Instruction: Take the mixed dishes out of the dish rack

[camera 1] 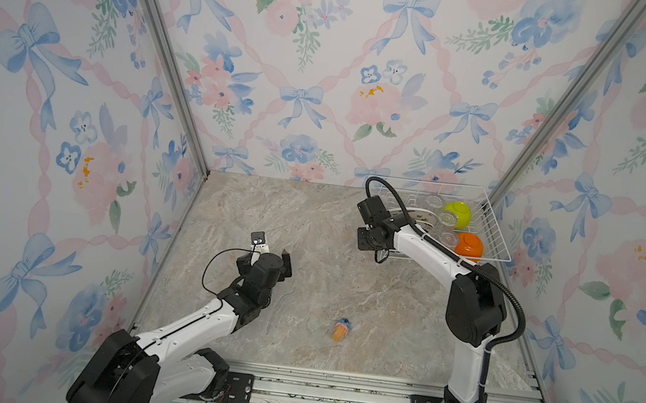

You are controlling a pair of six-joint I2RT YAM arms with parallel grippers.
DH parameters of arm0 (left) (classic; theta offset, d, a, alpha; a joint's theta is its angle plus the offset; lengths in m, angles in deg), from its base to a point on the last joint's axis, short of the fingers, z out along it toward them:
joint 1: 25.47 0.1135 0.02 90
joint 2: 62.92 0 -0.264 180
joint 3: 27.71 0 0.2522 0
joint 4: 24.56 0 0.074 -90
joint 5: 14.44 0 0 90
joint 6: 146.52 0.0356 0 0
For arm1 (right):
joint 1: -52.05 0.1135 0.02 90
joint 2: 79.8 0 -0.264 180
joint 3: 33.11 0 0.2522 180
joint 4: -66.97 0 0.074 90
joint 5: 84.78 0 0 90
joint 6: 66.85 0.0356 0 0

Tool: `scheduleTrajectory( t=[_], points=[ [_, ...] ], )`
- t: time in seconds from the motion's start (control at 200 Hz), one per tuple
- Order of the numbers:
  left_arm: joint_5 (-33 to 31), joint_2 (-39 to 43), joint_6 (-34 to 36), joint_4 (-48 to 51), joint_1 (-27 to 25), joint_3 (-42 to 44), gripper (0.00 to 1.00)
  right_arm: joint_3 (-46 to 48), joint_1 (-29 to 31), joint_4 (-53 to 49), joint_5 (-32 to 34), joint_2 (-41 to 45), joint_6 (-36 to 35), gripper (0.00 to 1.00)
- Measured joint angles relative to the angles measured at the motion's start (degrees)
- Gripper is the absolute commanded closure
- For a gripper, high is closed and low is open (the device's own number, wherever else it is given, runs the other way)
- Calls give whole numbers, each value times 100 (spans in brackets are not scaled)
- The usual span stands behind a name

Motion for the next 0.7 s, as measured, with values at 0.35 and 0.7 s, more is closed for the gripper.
scheduleTrajectory(
  t=[0.35, 0.7],
  points=[
    [-898, 713, -732, 533, 7, 175, 2, -13, 1434, 83, -201, 0, 1193, 95],
    [-1008, 1047, -968, 520, 7, 439, 2, -385, 1985, 175, -894, -63, 1679, 62]
  ],
)
